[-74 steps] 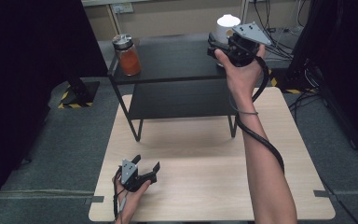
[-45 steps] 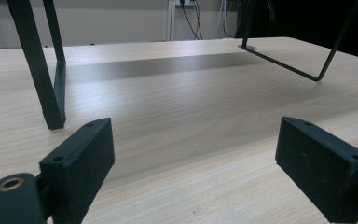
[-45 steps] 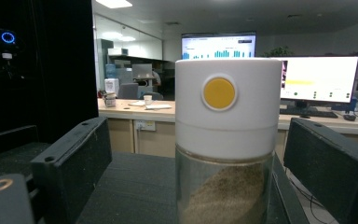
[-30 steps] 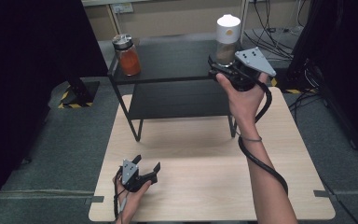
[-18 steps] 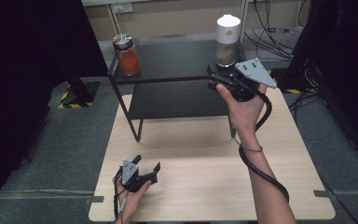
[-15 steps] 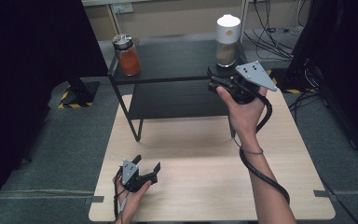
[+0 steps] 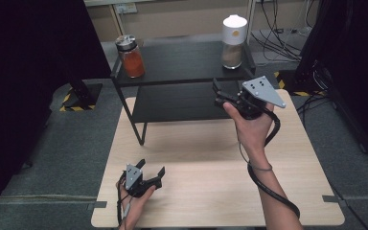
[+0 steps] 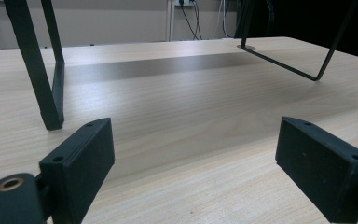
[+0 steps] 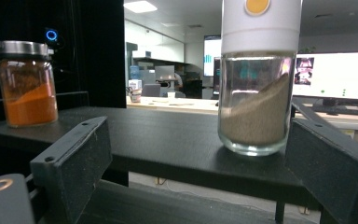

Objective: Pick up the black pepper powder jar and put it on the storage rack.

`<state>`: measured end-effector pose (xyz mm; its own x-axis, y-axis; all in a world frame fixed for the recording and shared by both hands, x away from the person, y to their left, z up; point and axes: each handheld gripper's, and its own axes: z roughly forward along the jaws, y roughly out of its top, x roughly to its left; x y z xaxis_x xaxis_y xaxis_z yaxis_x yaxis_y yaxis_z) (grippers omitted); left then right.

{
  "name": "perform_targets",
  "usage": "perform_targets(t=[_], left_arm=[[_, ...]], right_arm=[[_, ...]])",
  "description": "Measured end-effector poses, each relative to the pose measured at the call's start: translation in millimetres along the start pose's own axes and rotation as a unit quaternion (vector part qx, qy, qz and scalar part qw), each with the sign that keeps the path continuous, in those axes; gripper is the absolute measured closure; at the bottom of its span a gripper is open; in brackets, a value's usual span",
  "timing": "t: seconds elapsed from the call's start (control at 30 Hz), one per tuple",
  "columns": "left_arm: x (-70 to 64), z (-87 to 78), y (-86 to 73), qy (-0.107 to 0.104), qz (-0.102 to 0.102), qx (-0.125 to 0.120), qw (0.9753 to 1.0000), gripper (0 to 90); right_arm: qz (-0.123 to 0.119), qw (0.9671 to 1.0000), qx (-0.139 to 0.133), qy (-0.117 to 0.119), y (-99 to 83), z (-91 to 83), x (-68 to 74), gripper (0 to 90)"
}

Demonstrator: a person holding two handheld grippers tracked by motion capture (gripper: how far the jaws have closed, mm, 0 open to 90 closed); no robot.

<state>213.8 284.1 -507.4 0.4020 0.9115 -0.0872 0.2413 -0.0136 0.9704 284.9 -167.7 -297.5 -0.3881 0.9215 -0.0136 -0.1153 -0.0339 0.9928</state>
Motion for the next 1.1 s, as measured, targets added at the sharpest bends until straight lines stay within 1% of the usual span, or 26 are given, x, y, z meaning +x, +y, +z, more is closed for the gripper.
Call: perform_targets(t=[0.37,0.63,0.8,1.1], left_arm=[[-0.5,-0.1,-0.2,0.001,0.000,-0.001,1.0000,11.0],[-0.3,-0.1,-0.2,0.000,0.000,-0.001,1.0000,11.0],[-0.5,-0.1,-0.4,0.000,0.000,-0.001,1.0000,11.0],[-0.8,-0.1,0.0,0.000,0.001,0.000,1.0000,11.0]], right_arm=[[-0.002,1.0000,0.009,0.004,-16.7,-11.8,-2.2,7.7],[0.005,0.9999,0.012,0.007,-28.8,-21.8,-5.9,7.7],[0.004,0.9999,0.014,0.008,-37.0,-28.9,-7.3,7.7],[0.002,0.9996,0.022,0.015,-55.8,-41.5,-8.9,7.7]])
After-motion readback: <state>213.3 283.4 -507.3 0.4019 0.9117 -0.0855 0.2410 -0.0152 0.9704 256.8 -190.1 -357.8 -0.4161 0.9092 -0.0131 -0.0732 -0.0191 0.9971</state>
